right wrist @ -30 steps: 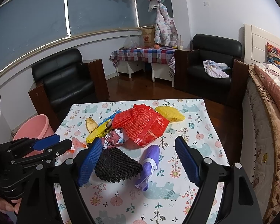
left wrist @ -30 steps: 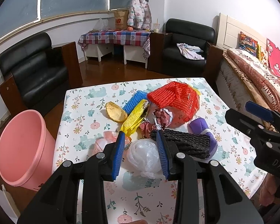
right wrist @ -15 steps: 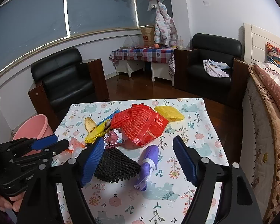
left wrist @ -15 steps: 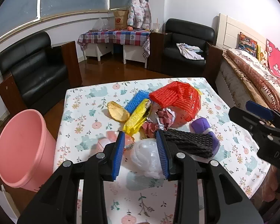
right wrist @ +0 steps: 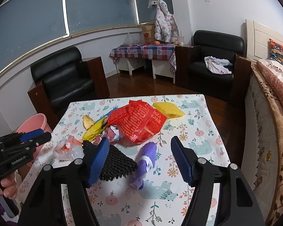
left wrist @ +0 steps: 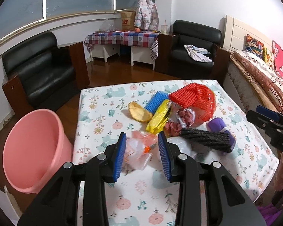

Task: Collect trash
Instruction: 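Grasp the clear plastic bag with the left tool while the right tool grasps the black mesh scrubber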

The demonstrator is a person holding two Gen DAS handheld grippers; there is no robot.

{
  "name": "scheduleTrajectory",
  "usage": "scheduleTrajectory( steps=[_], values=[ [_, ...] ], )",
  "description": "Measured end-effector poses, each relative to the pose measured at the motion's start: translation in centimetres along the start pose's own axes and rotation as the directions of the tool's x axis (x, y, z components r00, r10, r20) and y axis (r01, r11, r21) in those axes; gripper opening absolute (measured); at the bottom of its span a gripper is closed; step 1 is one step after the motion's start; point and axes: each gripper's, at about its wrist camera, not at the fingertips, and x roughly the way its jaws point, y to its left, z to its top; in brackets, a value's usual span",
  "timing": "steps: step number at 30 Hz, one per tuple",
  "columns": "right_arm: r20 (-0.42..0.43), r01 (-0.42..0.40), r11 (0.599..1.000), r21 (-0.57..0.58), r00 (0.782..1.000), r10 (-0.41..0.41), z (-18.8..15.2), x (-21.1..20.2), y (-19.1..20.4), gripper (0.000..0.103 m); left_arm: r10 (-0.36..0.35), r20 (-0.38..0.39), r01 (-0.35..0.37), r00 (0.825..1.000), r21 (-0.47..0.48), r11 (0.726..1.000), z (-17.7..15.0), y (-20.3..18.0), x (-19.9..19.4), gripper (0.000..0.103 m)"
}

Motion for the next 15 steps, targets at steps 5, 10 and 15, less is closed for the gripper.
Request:
scheduleTrajectory(
  steps=[5,10,15],
  values=[
    [-0.031,-0.014,1.0,0.013,0.999,0.014,-0.8,0.5,-0.6,0.061,0.004,-0.042,-0.005,0.999,-0.015,1.0,-1.1,1.6,0.8,0.035],
    [-0.039,-0.077,0.997,0.018,0.996,0.078,-0.9,0.4,-1.0,0.059,-0.02,-0.1,0.016,0.995,-0.041,0.999,-1.8,2.1,2.5,0.035],
    [-0.054,-0.185,0.983,-0.003,0.981,0.185,-0.6,-0.1,-0.5,0.059,-0.014,-0.133,0.009,0.991,-0.041,0.999,-2.0,2.1,4.2,0.035]
  ],
)
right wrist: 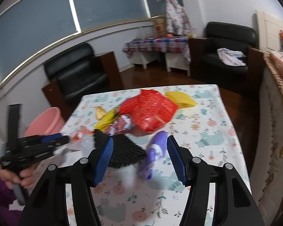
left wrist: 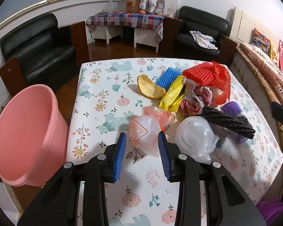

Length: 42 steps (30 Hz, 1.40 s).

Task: Collect trash
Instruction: 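Grasp the clear plastic bag with the left tool while the right tool grasps the black mesh scrubber, then carry the bag and scrubber with both tools over the pink bucket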

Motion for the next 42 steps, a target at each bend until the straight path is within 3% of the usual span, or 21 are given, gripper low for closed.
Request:
scheduleTrajectory(
  steps=[5,8,13,16,18,20,21,22,23,29,36,42],
  values=[
    [-0.058,-0.131,0.991,-0.032,0.99,0.129,0.3,0.7,1.0,0.059,-0.018,-0.017,0.018,1.0,0.008,1.0,-0.2,-0.2,0.6,0.035],
    [-0.095,-0.169,0.983,-0.065,0.982,0.163,0.3,1.6,1.9,0.062,-0.025,-0.022,0.025,0.999,0.006,1.0,-0.2,-0.3,0.6,0.035],
    [-0.154,-0.181,0.971,-0.157,0.976,0.157,-0.2,3.3,3.9,0.065,-0.039,-0.042,0.038,0.998,-0.015,0.999,-0.5,0.0,0.6,0.035],
    [-0.174,-0.128,0.961,-0.245,0.981,0.087,-0.7,4.4,5.0,0.065,-0.016,-0.049,0.015,0.999,-0.008,1.0,-0.6,0.2,0.6,0.035],
    [-0.194,-0.108,0.96,-0.257,0.979,0.058,-0.9,5.1,4.9,0.055,-0.002,-0.065,0.001,0.998,-0.017,1.0,-0.5,0.5,0.8,0.035],
    [-0.22,-0.106,0.966,-0.238,0.974,0.053,-1.1,5.7,4.4,0.028,-0.002,-0.08,-0.001,0.997,-0.029,1.0,-0.6,0.8,0.8,0.035],
    [-0.228,-0.11,0.969,-0.22,0.972,0.059,-1.2,5.9,4.0,0.023,-0.004,-0.079,0.001,0.997,-0.037,0.999,-0.7,1.0,0.7,0.033],
    [-0.233,-0.118,0.974,-0.195,0.97,0.071,-1.2,6.0,3.5,0.013,-0.011,-0.075,0.008,0.997,-0.044,0.999,-0.7,1.2,0.6,0.026],
    [-0.232,-0.121,0.977,-0.175,0.97,0.079,-1.2,6.0,3.2,0.01,-0.023,-0.074,0.02,0.997,-0.046,0.999,-0.7,1.3,0.5,0.017],
    [-0.182,-0.131,0.985,-0.113,0.977,0.109,-0.4,4.8,2.3,0.008,-0.027,-0.029,0.026,0.999,-0.035,0.999,-0.6,1.2,-0.5,0.004],
    [-0.102,-0.161,0.984,-0.08,0.983,0.152,1.5,2.8,2.8,0.008,-0.027,0.058,0.029,0.998,-0.035,0.999,0.4,1.5,-3.3,0.004],
    [-0.076,-0.232,0.972,-0.045,0.971,0.228,3.8,3.1,4.4,0.008,0.011,0.124,-0.002,0.992,-0.074,0.997,1.0,3.4,-5.6,0.004]
  ],
)
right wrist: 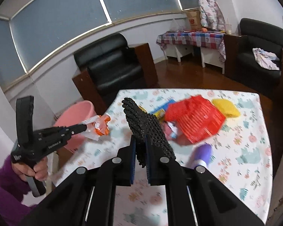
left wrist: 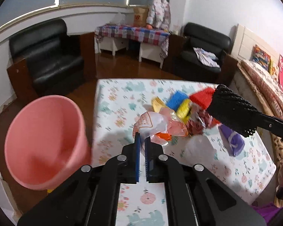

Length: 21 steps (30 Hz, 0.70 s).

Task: Collect trash
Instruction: 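Carry the bag and scrubber with both tools over the pink bucket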

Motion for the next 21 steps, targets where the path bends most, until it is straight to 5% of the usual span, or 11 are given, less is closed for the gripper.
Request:
scheduleTrajectory(
  steps=[13,21],
  values=[
    [-0.037,-0.172,0.982,-0.084,0.985,0.169,4.4,5.5,7.5,0.008,0.182,0.084,-0.172,0.98,-0.109,0.979,0.2,7.3,-4.8,0.004],
    [-0.1,-0.307,0.944,-0.124,0.95,0.296,6.4,10.5,14.1,0.008,0.279,0.065,-0.266,0.958,-0.159,0.951,-1.0,10.7,-6.3,0.004]
  ],
)
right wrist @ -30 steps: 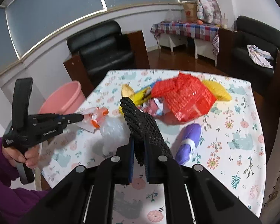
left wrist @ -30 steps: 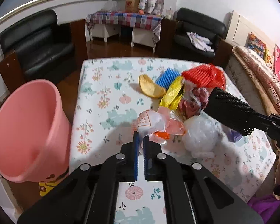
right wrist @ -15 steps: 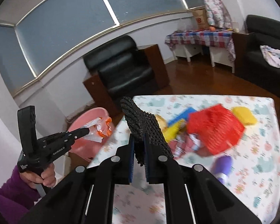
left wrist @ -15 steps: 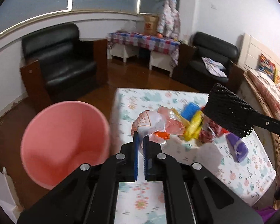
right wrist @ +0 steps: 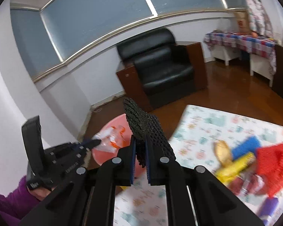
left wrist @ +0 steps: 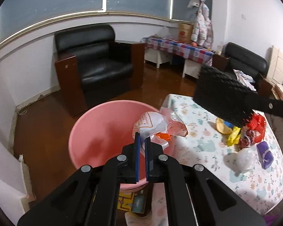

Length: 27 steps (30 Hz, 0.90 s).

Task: Collect trash
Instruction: 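Carry the bag and scrubber with both tools over the pink bucket, then open the left tool to drop the bag while the right tool drops the scrubber into the bucket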

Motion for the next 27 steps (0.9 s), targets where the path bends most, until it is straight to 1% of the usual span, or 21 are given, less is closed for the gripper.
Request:
scheduleTrajectory(
  steps=[3,8,12,16,18,19,20,21,22,23,25,27],
  values=[
    [-0.04,-0.047,0.999,0.01,0.998,0.048,0.8,2.9,1.2,0.009,0.026,-0.009,-0.026,1.0,-0.017,1.0,-0.3,1.1,0.3,0.004],
    [-0.105,-0.089,0.995,0.045,0.99,0.093,1.1,7.4,2.4,0.009,0.049,-0.031,-0.05,0.998,-0.04,0.998,-0.9,2.4,0.9,0.004],
    [-0.147,-0.092,0.993,0.077,0.984,0.103,0.9,10.3,3.0,0.009,0.06,-0.05,-0.063,0.997,-0.048,0.997,-1.4,3.0,1.6,0.004],
    [-0.167,-0.064,0.995,0.074,0.983,0.076,0.3,12.4,3.0,0.01,0.067,-0.059,-0.071,0.996,-0.058,0.996,-1.7,3.3,2.2,0.004],
    [-0.173,-0.064,0.995,0.077,0.982,0.077,0.3,13.2,2.9,0.015,0.065,-0.065,-0.069,0.996,-0.059,0.996,-1.8,3.3,2.4,0.004],
    [-0.171,-0.061,0.995,0.076,0.983,0.073,0.4,13.3,2.7,0.023,0.068,-0.071,-0.072,0.995,-0.059,0.996,-1.8,3.4,2.5,0.004],
    [-0.166,-0.058,0.996,0.074,0.984,0.07,0.3,13.3,2.7,0.035,0.07,-0.076,-0.074,0.995,-0.059,0.995,-1.8,3.4,2.7,0.005],
    [-0.161,-0.058,0.996,0.075,0.984,0.07,0.2,13.3,2.7,0.04,0.071,-0.08,-0.076,0.994,-0.061,0.995,-1.8,3.5,2.8,0.005],
    [-0.152,-0.058,0.995,0.076,0.986,0.069,0.2,13.3,2.7,0.042,0.069,-0.083,-0.075,0.994,-0.064,0.995,-1.8,3.5,2.8,0.005],
    [-0.148,-0.058,0.995,0.076,0.987,0.069,0.2,13.3,2.7,0.042,0.064,-0.083,-0.069,0.995,-0.071,0.995,-1.7,3.6,2.9,0.006],
    [-0.145,-0.053,0.996,0.077,0.987,0.064,0.2,12.9,2.4,0.043,0.049,-0.082,-0.056,0.995,-0.083,0.995,-1.6,3.6,2.8,0.011],
    [-0.136,-0.046,0.996,0.077,0.989,0.056,0.1,12.1,2.0,0.043,0.029,-0.075,-0.036,0.997,-0.093,0.995,-1.5,3.7,2.5,0.025]
  ],
)
